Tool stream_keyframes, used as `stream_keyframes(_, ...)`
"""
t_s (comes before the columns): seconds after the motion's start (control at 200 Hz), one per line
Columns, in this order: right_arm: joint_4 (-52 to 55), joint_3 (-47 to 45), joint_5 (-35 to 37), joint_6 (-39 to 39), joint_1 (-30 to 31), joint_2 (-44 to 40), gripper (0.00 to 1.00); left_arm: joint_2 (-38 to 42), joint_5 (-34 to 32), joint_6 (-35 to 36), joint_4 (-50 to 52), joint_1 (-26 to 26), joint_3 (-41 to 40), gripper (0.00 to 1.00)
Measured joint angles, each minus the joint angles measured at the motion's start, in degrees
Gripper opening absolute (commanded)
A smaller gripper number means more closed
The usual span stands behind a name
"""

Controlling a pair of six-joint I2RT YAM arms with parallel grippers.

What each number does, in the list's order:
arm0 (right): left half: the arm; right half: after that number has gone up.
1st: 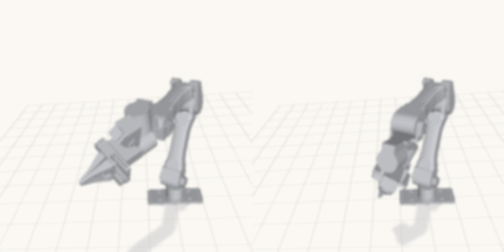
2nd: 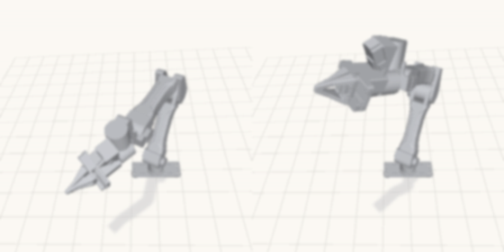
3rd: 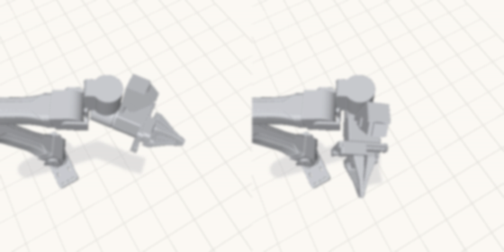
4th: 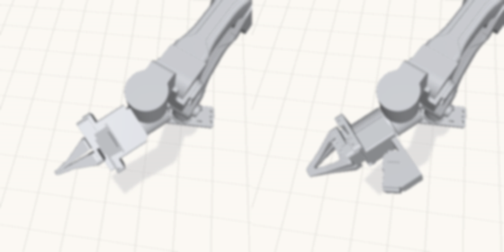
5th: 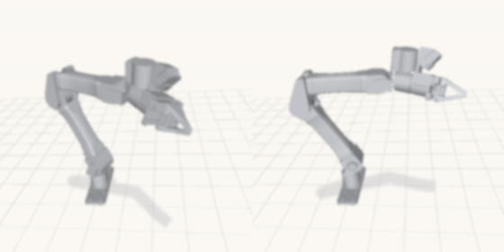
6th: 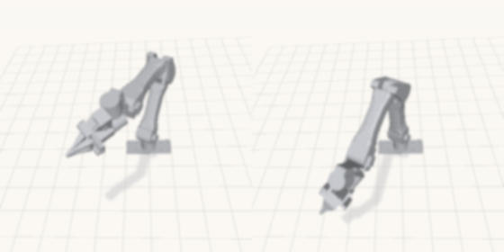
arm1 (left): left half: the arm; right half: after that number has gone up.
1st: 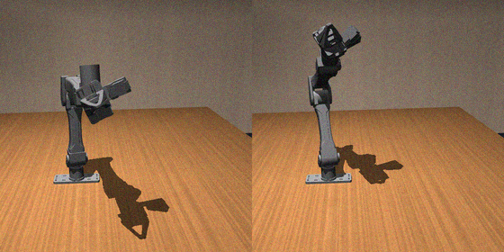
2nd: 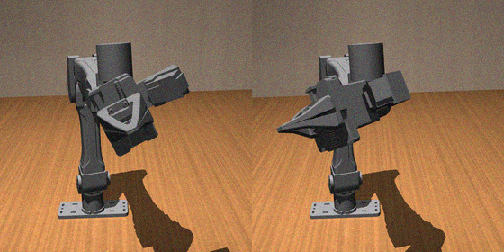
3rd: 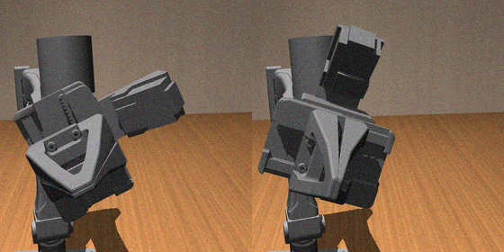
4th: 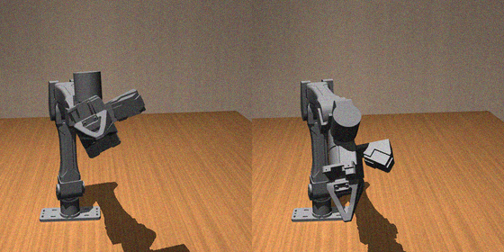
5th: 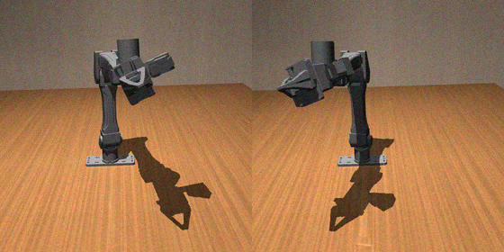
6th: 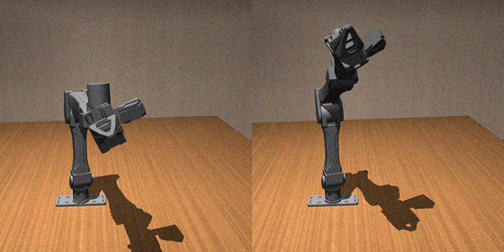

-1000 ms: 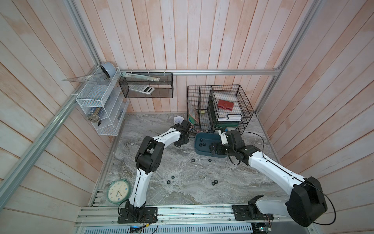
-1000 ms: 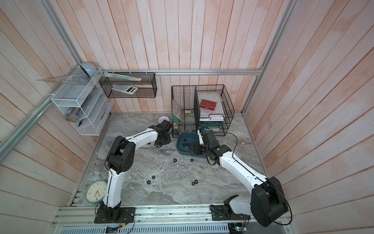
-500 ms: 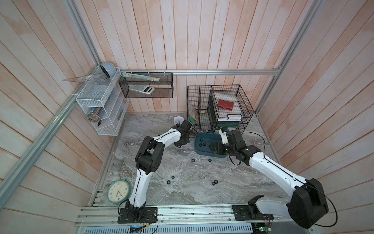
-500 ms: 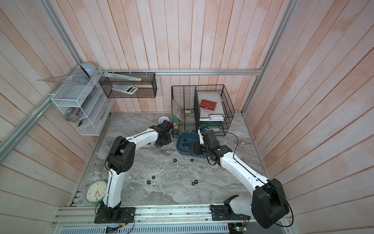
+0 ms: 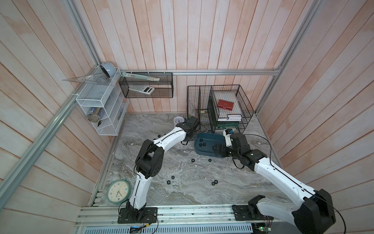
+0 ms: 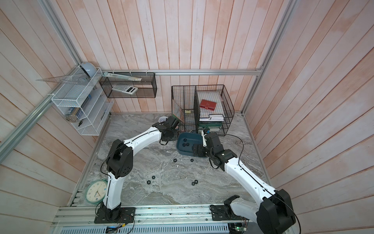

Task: Put the nuts on the desktop into the storage box
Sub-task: Place the nut in the storage box.

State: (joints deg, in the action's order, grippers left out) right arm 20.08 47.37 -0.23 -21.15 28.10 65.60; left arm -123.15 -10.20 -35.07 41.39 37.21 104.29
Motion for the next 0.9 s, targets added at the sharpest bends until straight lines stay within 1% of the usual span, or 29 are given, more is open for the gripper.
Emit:
stream_keyframes(0.195, 1.6, -2.6, 1.6, -0.4, 0.0, -4.9, 0.98, -0.3, 0.0, 2.8, -0.3, 3.3, 3.1, 0.21)
stream_keyframes(0.35, 3.6, -3.5, 2.8, -1.1, 0.0, -8.0, 0.98, -1.6, 1.0, 4.8, -2.3, 4.8, 5.1, 0.21)
stream_keyframes(0.54, 5.7, -4.3, 4.1, -1.7, 0.0, -11.6, 0.98, -4.7, 2.6, 6.7, -5.5, 5.5, 5.8, 0.21)
stream_keyframes(0.895, 9.4, -5.4, 5.9, -3.0, 0.0, -15.6, 0.98, -10.3, 5.5, 8.4, -10.3, 5.8, 7.4, 0.22)
